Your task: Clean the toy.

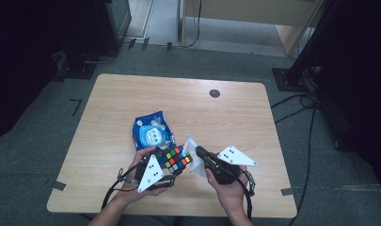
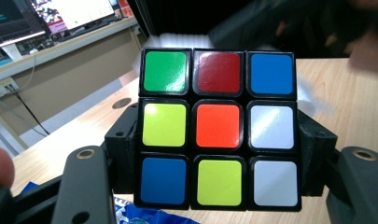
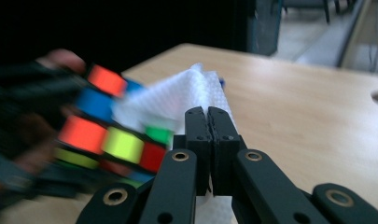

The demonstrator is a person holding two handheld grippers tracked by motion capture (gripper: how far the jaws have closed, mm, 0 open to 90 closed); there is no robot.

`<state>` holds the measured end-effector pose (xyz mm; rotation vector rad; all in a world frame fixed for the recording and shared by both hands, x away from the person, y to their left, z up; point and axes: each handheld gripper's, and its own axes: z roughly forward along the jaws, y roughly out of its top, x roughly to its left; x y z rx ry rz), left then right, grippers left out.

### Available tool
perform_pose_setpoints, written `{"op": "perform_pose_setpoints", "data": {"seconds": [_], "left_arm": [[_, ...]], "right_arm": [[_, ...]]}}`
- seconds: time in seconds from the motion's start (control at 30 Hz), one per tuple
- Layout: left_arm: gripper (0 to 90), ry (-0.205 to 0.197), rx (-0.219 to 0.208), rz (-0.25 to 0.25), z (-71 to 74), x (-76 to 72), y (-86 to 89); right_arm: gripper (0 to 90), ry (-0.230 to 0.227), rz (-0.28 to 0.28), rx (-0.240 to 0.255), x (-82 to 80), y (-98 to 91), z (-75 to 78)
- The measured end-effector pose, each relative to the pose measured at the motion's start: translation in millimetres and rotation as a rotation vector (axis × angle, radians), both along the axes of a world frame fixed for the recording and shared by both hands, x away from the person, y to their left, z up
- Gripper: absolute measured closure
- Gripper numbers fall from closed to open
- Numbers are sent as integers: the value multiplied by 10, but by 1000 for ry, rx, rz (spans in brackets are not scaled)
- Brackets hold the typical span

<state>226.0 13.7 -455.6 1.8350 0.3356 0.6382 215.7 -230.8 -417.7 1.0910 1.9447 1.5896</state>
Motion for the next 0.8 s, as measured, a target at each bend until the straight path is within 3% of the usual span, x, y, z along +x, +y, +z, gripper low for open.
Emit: {"op": "perform_pose_setpoints", "data": {"seconds": [0.2,0.27,0.37,0.43,0.47,0.53,0.63,0.73,0.77,0.8], "left_arm": [[339,11,18,-2,-49,-8,-42],[339,8,18,-11,-43,-26,-58],[339,-1,7,-24,-5,-59,-71],[339,-11,9,-22,21,-74,-72],[339,-12,6,-23,24,-72,-66],[339,1,-18,-28,36,-63,-46],[340,-5,-15,-21,57,-64,-32],[340,-3,-19,-22,69,-63,-18],[340,-3,-19,-20,73,-64,-18],[340,-3,-22,-21,77,-66,-14]], "right_arm": [[891,-81,118,75,-227,158,275],[891,-92,133,57,-254,219,279],[891,-75,127,34,-229,264,197],[890,-44,116,44,-189,259,111],[891,-50,117,61,-174,243,89],[891,-46,96,47,-155,230,71],[890,-43,75,47,-123,193,17],[890,-34,42,15,-83,162,-57],[889,-29,32,-8,-69,159,-76],[889,-30,23,-60,-38,158,-109]]}}
